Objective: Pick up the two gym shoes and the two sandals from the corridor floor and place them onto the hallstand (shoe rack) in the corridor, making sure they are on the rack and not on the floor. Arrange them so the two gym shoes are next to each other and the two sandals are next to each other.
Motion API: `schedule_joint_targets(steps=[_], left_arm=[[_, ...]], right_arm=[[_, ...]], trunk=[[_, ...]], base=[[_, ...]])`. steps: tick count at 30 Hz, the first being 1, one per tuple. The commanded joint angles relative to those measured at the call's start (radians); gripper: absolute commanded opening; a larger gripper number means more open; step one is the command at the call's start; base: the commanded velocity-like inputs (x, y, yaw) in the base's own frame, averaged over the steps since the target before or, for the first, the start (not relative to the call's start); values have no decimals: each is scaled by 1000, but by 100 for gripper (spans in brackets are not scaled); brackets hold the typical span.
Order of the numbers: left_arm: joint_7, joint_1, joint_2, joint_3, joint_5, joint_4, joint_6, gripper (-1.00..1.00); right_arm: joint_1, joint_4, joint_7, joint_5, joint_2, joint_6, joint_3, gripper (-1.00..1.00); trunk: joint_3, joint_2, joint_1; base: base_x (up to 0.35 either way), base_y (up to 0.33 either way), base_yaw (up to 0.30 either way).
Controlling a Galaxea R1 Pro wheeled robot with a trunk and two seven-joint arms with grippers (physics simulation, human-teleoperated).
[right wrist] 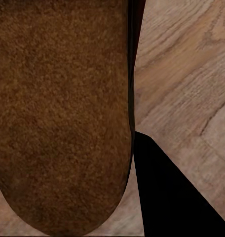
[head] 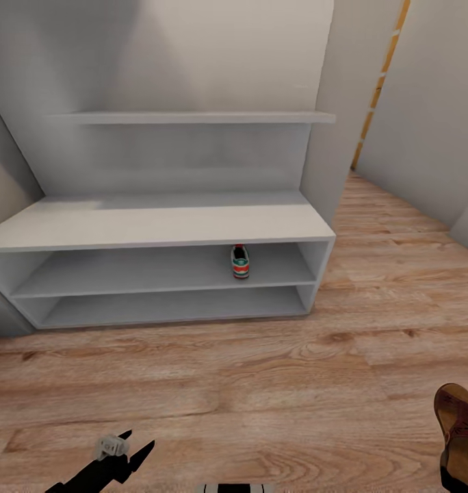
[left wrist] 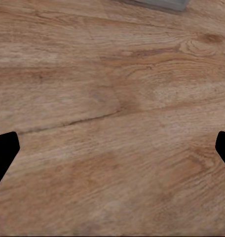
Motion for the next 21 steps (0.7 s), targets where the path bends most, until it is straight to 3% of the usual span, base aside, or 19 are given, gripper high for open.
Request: schedule_joint_targets(steps=[1,12,21], left_arm=[[-5,-1,0,2,3,2,-2,100],[-5,-1,0,2,3,2,-1,100],[-5,-1,0,2,4,2,-1,100]], right_arm=[[-1,0,6,4,0,-2,-9,-100],[-1,2,6,4,1,-2,-9,-100],[-1,2,6,4,1,-2,-9,-100]], trunk=[[-1,0,0],[-1,0,0],[-1,0,0]], base=[[-143,290,0],[-136,291,0],[-4,302,0]])
